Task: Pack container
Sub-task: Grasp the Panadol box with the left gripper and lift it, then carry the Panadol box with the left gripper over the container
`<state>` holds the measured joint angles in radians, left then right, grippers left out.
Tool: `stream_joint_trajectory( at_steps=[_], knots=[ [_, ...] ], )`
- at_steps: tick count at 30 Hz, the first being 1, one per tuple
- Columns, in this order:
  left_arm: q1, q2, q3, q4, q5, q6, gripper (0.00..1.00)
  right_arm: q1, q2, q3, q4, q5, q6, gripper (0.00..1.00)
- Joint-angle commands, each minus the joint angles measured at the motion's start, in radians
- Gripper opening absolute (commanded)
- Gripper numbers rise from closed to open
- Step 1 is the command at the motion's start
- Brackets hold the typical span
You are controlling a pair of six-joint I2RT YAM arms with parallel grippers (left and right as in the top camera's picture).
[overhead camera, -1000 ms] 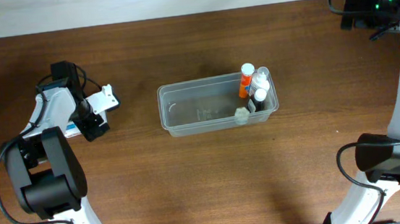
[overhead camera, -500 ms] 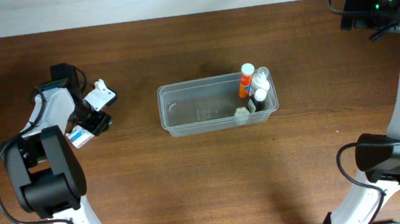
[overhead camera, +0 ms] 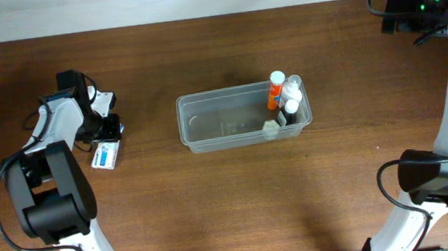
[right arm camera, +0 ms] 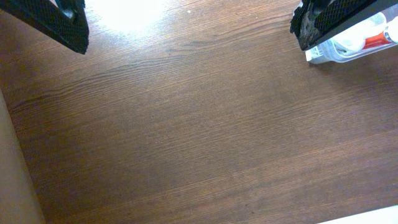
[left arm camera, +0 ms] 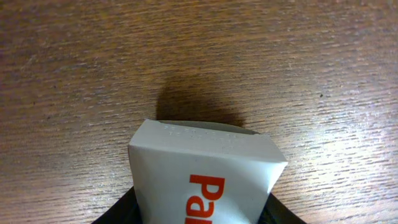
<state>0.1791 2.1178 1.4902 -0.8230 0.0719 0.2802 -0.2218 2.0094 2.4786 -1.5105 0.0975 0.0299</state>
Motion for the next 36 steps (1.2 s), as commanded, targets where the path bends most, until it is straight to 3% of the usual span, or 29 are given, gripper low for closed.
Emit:
stream_joint_trajectory(
  at_steps=[1,8,16,26,36],
  knots=[
    [-0.002,0.048,-0.014,-0.028,0.022,-0.063,0.31,-0.002,-0.007,0.012,0.003,0.008,0.011,0.98],
    [-0.021,0.048,0.101,-0.117,0.044,-0.063,0.31,-0.002,-0.007,0.012,0.003,0.008,0.011,0.98],
    [-0.132,0.048,0.379,-0.294,0.044,-0.006,0.31,-0.002,-0.007,0.012,0.003,0.008,0.011,0.98],
    [-0.387,0.048,0.671,-0.503,0.017,0.232,0.32,-0.002,-0.007,0.012,0.003,0.008,0.011,0.98],
    [-0.642,0.048,0.71,-0.546,-0.039,0.473,0.32,-0.002,-0.007,0.012,0.003,0.008,0.011,0.98]
  ],
)
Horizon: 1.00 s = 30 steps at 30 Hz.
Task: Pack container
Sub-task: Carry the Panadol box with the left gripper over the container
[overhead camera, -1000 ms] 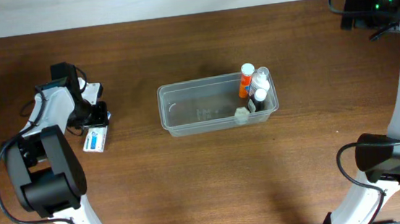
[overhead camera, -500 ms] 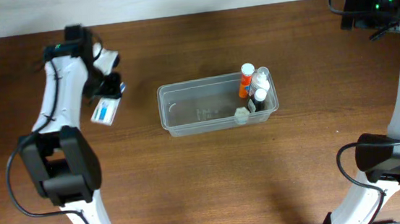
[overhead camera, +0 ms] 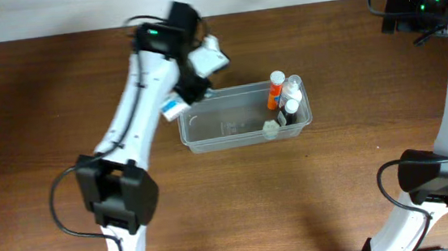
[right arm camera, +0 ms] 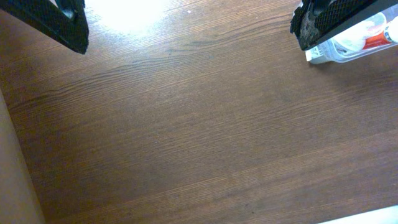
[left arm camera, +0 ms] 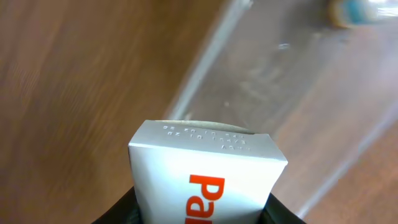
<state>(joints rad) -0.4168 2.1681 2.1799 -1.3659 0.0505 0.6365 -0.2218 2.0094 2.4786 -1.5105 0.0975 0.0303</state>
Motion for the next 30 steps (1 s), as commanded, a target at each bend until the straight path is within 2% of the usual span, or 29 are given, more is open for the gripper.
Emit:
stream_joint_trajectory(
  at_steps=[1,9,16,19,23,30],
  knots=[
    [-0.061,-0.003,0.02,-0.003,-0.018,0.124,0.32,-0.002,-0.007,0.012,0.003,0.008,0.011,0.98],
    [-0.14,0.047,0.015,0.01,0.0,0.129,0.33,-0.002,-0.007,0.012,0.003,0.008,0.011,0.98],
    [-0.142,0.156,0.013,0.035,0.013,0.13,0.33,-0.002,-0.007,0.012,0.003,0.009,0.011,0.98],
    [-0.14,0.19,0.013,0.034,0.013,0.176,0.32,-0.002,-0.007,0.012,0.003,0.008,0.011,0.98],
    [-0.137,0.204,0.013,0.036,0.013,0.228,0.32,-0.002,-0.007,0.012,0.003,0.008,0.011,0.98],
    [-0.136,0.204,0.013,0.048,0.013,0.229,0.33,-0.002,-0.007,0.012,0.003,0.008,0.011,0.98]
  ],
)
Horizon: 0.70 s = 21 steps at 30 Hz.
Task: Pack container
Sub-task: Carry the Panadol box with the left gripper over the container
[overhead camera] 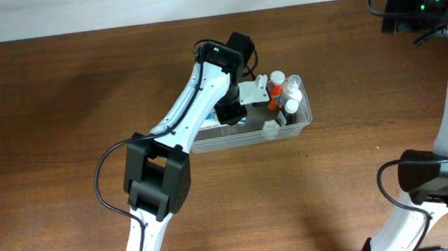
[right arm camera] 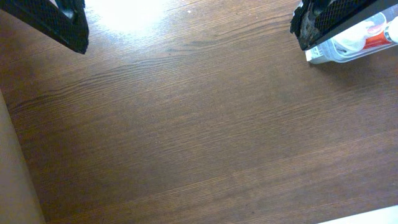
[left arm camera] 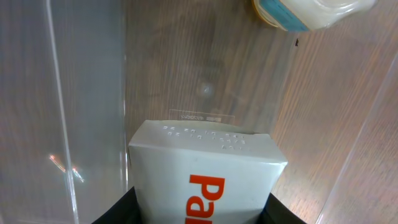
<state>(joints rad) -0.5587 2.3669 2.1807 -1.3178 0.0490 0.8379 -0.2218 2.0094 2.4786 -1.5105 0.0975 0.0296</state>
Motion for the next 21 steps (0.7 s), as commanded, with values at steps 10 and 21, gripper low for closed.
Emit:
stream_joint_trajectory(
  at_steps=[10,21],
  knots=[
    [0.006,0.005,0.013,-0.003,-0.053,0.008,0.52,-0.002,-0.007,0.012,0.003,0.008,0.012,0.98],
    [0.006,-0.094,0.024,-0.008,-0.072,-0.066,0.52,-0.002,-0.007,0.012,0.003,0.008,0.012,0.98]
  ],
)
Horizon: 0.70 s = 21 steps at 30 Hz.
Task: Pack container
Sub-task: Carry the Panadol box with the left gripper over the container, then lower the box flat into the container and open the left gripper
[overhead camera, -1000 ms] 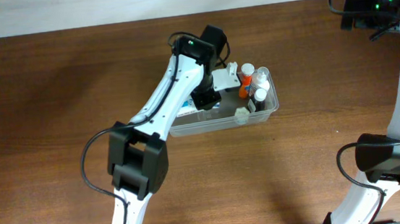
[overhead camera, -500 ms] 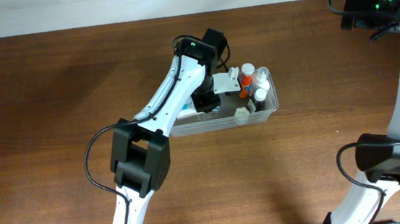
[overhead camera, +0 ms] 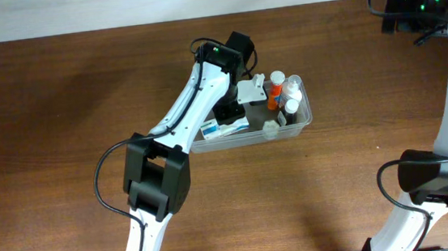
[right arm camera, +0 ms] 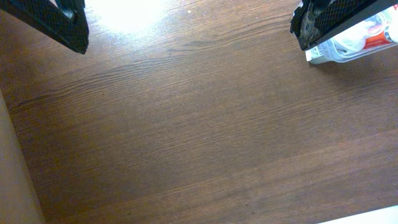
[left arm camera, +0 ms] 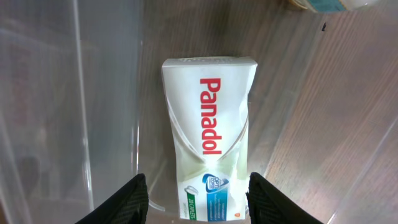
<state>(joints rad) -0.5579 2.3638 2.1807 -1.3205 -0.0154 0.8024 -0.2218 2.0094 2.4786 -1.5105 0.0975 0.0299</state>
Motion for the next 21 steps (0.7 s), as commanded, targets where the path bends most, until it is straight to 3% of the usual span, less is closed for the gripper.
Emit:
stream_joint_trajectory(
  at_steps=[1,4,5,6,14,21],
  knots=[
    [0.005,-0.112,0.025,-0.005,-0.007,-0.031,0.52,-0.002,-0.007,0.012,0.003,0.008,0.011,0.98],
    [0.006,-0.205,0.026,-0.004,-0.008,-0.066,0.56,-0.002,-0.007,0.012,0.003,0.008,0.011,0.98],
    [0.007,-0.257,0.026,-0.005,-0.008,-0.11,0.71,-0.002,-0.007,0.012,0.003,0.008,0.011,0.98],
    [0.01,-0.291,0.026,-0.005,-0.008,-0.15,0.99,-0.002,-0.007,0.012,0.003,0.008,0.011,0.98],
    [0.045,-0.551,0.026,-0.123,-0.007,-0.41,0.99,-0.002,-0.007,0.012,0.003,0.008,0.011,0.98],
    [0.044,-0.671,0.026,-0.346,-0.007,-0.428,0.99,-0.002,-0.007,0.012,0.003,0.008,0.011,0.98]
  ],
)
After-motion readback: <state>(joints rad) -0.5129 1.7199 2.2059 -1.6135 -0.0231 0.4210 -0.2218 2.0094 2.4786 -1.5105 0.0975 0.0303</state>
